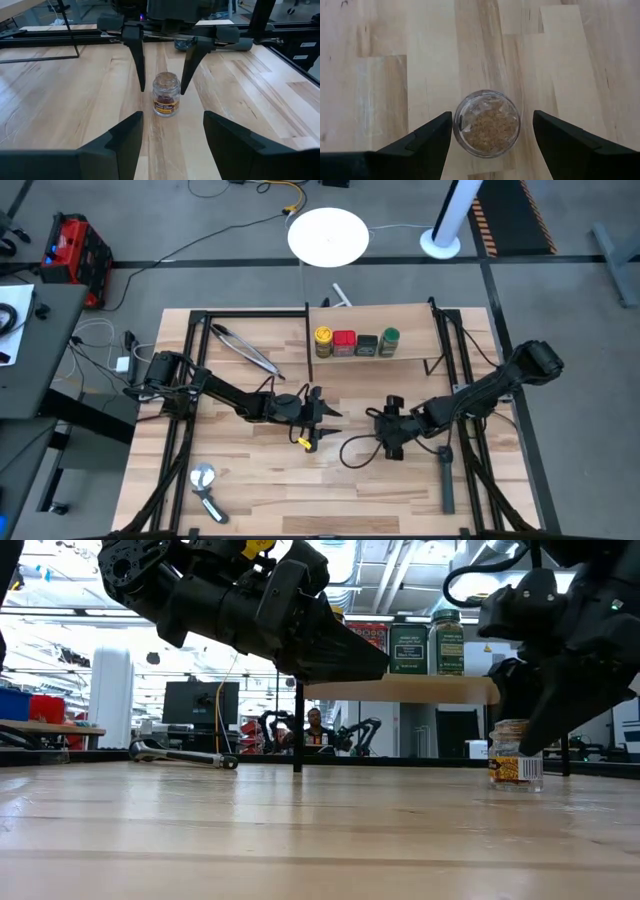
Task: Shelf spices
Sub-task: Put the brown seasoning bottle on the shelf, then adjust the red seasoning can
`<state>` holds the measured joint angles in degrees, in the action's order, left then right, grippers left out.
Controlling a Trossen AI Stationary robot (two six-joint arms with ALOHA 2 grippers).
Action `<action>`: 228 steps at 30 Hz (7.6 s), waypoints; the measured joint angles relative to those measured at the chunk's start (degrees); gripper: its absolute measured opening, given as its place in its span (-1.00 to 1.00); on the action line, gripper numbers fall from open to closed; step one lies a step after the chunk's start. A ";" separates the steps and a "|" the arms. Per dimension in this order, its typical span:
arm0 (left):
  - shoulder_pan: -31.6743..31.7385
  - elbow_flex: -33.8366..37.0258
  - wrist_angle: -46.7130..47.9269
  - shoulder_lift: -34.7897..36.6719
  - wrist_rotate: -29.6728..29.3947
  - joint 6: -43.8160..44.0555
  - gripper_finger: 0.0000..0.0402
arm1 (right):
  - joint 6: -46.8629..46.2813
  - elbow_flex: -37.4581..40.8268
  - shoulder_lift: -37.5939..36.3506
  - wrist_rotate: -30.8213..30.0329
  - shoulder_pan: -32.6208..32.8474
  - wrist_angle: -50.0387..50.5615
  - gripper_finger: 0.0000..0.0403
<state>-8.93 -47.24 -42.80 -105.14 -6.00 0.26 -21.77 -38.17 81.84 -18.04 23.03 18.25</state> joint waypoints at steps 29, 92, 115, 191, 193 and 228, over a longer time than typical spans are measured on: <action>-0.04 0.00 -0.09 0.00 0.00 1.09 0.00 | 1.67 -1.54 -3.90 1.97 -1.14 5.48 -0.12; -0.07 -0.01 -0.22 0.04 0.02 2.59 0.00 | 31.05 -18.18 -26.27 19.61 -57.29 38.06 -0.12; -0.07 0.00 -0.21 0.04 0.02 2.58 0.00 | 31.43 -20.22 -26.40 19.56 -57.27 38.31 0.03; -0.28 -4.44 3.41 3.26 14.75 10.57 0.00 | 44.77 -48.85 8.59 13.55 -47.40 23.76 -0.98; -0.27 -4.42 3.52 3.26 14.74 10.57 0.00 | 44.77 -48.87 8.87 13.56 -47.66 24.62 -0.98; -0.26 -4.39 4.48 3.21 14.67 10.31 0.00 | 42.82 -48.87 8.98 13.69 -45.39 28.25 -0.98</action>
<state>-9.19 -51.64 -38.33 -101.93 8.67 10.57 21.05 -87.05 90.83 -4.35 -22.37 46.50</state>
